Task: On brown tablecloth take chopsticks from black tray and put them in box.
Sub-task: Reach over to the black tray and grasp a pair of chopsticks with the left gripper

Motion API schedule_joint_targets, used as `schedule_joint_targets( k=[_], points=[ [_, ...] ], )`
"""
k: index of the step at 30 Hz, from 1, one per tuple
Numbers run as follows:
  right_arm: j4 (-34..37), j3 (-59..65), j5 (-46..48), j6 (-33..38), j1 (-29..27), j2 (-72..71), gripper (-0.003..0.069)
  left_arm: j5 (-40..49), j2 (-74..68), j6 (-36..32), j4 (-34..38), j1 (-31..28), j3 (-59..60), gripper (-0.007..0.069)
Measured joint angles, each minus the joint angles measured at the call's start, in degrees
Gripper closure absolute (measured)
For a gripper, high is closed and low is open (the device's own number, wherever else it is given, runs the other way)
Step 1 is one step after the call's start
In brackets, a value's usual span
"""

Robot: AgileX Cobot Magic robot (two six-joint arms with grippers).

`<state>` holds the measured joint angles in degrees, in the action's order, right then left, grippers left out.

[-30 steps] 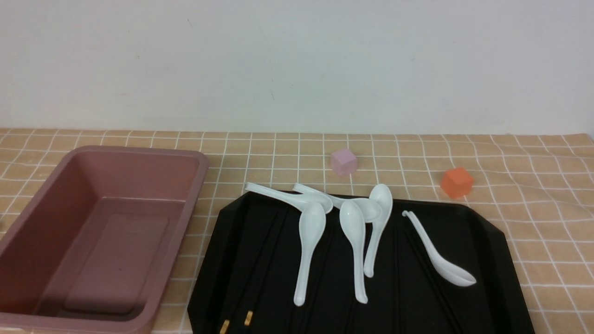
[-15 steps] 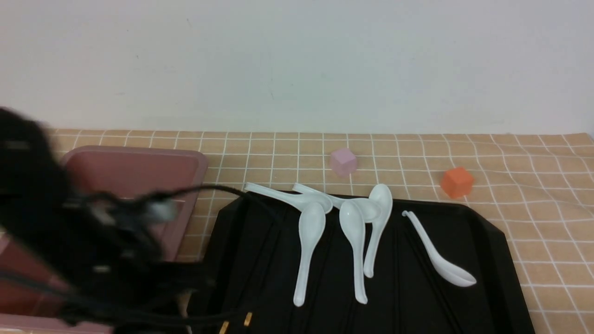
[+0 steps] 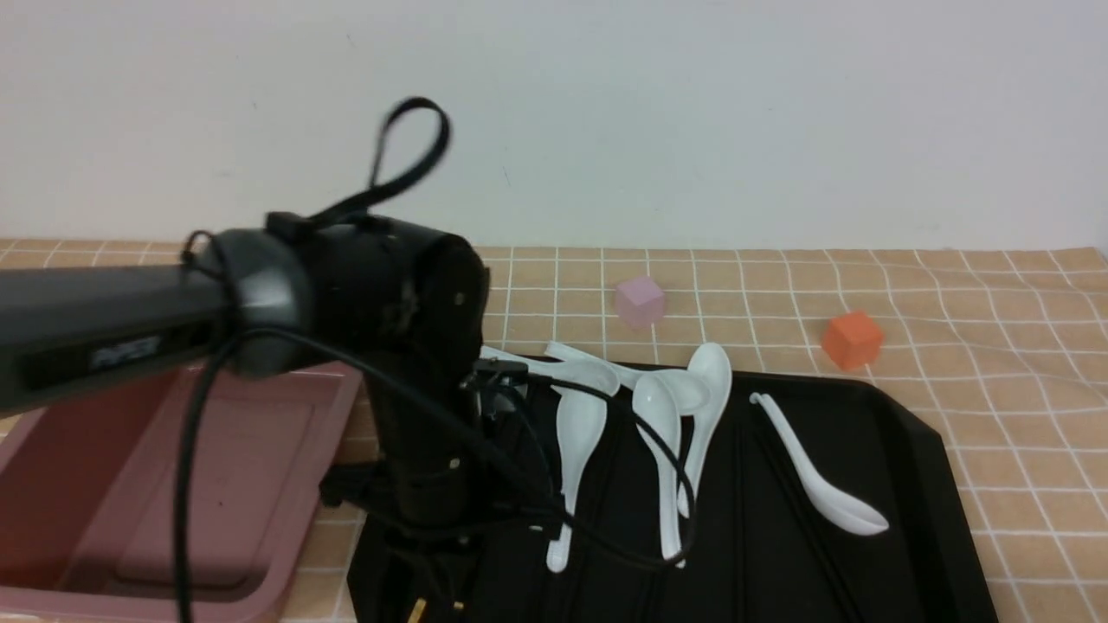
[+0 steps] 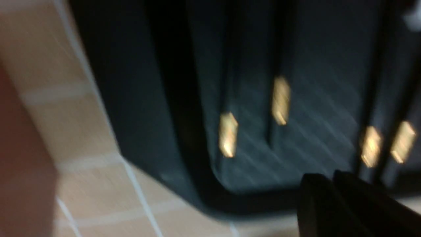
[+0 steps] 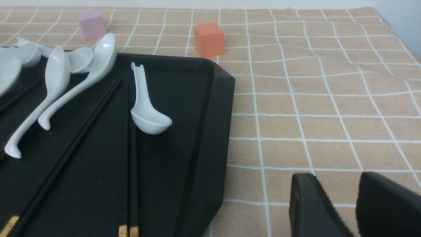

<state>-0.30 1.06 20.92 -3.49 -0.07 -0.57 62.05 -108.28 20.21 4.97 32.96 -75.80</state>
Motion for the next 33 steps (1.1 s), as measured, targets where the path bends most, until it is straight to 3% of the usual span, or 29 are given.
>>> schedule_joint_targets(
  k=[6, 11, 28, 33],
  points=[
    [0.00, 0.00, 0.00, 0.00, 0.00, 0.00, 0.0419, -4.09, -0.64, 1.22, -4.31, 0.00, -0.08, 0.0279],
    [0.00, 0.00, 0.00, 0.00, 0.00, 0.00, 0.0419, -6.88, -4.00, 1.40, -4.97, 0.01, -0.12, 0.0197],
    [0.00, 0.00, 0.00, 0.00, 0.00, 0.00, 0.0419, -8.71, -7.64, 1.40, -3.01, -0.04, -0.95, 0.0205],
    [0.00, 0.00, 0.00, 0.00, 0.00, 0.00, 0.0419, -8.60, -7.87, 2.54, -2.18, -0.04, -1.25, 0.0325]
  ],
)
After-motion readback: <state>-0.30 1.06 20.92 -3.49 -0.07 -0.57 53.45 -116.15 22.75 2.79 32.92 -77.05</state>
